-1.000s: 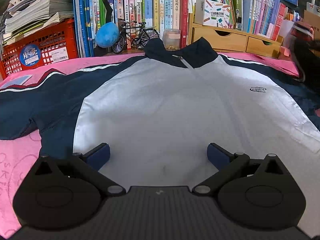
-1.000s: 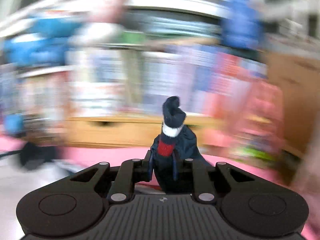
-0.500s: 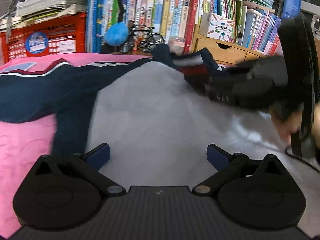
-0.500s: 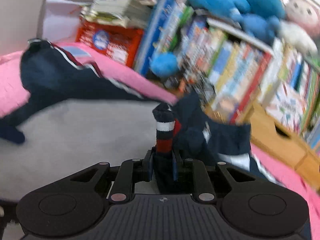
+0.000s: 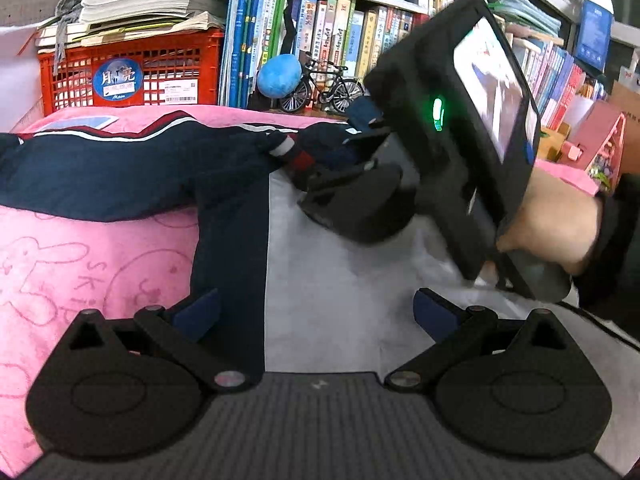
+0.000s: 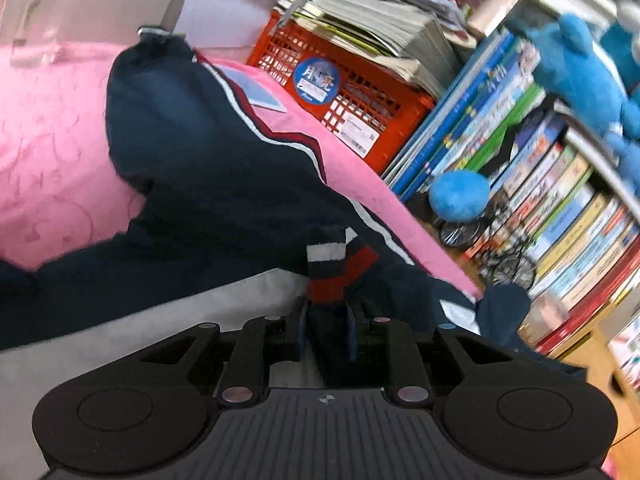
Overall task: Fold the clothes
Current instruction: 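Grasp the striped cuff with the right gripper and lift it across the jacket, then lay the navy sleeve across the jacket body and open the right gripper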
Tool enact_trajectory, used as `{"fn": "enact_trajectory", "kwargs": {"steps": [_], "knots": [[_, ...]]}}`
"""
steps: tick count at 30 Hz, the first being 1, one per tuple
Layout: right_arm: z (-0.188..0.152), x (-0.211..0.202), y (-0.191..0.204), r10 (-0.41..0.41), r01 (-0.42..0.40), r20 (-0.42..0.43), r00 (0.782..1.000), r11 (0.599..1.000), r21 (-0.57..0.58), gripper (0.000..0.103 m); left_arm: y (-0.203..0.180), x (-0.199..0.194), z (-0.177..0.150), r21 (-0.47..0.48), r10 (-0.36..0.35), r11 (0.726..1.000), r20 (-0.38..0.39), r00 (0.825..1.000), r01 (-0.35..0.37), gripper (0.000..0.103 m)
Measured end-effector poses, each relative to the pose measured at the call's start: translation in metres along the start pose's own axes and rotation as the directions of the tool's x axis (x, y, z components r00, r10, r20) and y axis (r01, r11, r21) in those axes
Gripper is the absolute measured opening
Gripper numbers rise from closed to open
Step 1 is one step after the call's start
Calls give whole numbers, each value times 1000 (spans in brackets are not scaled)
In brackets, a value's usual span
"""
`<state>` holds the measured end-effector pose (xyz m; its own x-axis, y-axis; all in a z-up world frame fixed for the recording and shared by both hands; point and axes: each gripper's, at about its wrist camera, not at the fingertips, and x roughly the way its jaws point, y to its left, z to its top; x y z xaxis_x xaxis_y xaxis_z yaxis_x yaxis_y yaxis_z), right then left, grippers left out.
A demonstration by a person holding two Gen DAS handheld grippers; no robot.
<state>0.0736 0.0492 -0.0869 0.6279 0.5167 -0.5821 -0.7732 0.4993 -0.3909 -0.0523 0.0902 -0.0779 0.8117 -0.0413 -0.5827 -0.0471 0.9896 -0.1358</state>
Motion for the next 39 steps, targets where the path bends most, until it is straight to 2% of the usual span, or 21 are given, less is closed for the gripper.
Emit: {"fn": "enact_trajectory", "kwargs": {"steps": [1,2,3,4,6,8,10,12,14,15,16,20,23,25,28,31,35,37,38,39], "knots": [[-1,-5,-9,32,-32,4,999,998,51,56,1,-1,-1,0,-2,1000,1,1000,2,103],[-2,-10,-19,63,-64,9,998,993,101,72,2,-1,-1,-4,-8,1000,3,1000,8,103],[-9,-21,-28,63,-65,19,998,989,135,96,4,-2,-1,-14,-18,1000,8,1000,18,103],[-19,-35,-39,51,-55,28,998,985,162,101,7,-2,-2,-27,-31,999,15,999,31,103],[-39,-62,-59,27,-37,47,999,976,217,102,15,-3,-1,-53,-67,996,24,997,69,103],[-59,-89,-79,1,-19,64,998,962,271,103,21,-1,7,-58,-86,995,-2,996,86,103],[-79,-116,-99,-25,-2,80,996,946,325,103,23,0,21,-64,-53,997,-29,998,51,103],[-99,-143,-119,-52,13,94,994,926,378,103,21,0,40,-57,-30,998,0,1000,30,103],[-119,-160,-138,-78,34,83,994,897,441,85,16,5,64,-39,-12,999,48,999,14,103],[-129,-160,-146,-88,51,54,995,875,481,58,15,10,75,-35,1,999,64,998,1,103],[-139,-160,-154,-97,70,26,995,852,519,47,13,19,85,-38,23,999,69,997,-21,103],[-181,-159,-186,-119,150,-93,989,739,656,47,1,68,113,-32,149,988,39,988,-148,103],[-201,-153,-193,-122,184,-138,983,710,680,47,-8,106,112,63,279,959,-21,960,-277,103],[-209,-148,-194,-118,198,-163,979,709,677,47,-9,119,102,127,346,931,-19,938,-341,103],[-222,-142,-192,-115,207,-179,977,715,668,47,-2,117,93,131,339,932,22,940,-339,103],[-223,-140,-184,-147,226,-179,973,765,603,48,6,118,92,94,320,943,16,947,-320,103],[-211,-147,-191,-145,251,-219,965,750,612,50,21,119,95,6,259,966,-23,966,-258,103],[-200,-158,-195,-177,254,-184,967,736,628,67,24,120,95,-22,239,971,-34,970,-240,103],[-192,-161,-197,-195,246,-150,969,739,627,72,24,120,95,-23,239,970,-34,970,-240,103],[-181,-161,-198,-211,235,-113,971,751,617,82,24,120,95,-24,239,970,-35,970,-240,103]]}}
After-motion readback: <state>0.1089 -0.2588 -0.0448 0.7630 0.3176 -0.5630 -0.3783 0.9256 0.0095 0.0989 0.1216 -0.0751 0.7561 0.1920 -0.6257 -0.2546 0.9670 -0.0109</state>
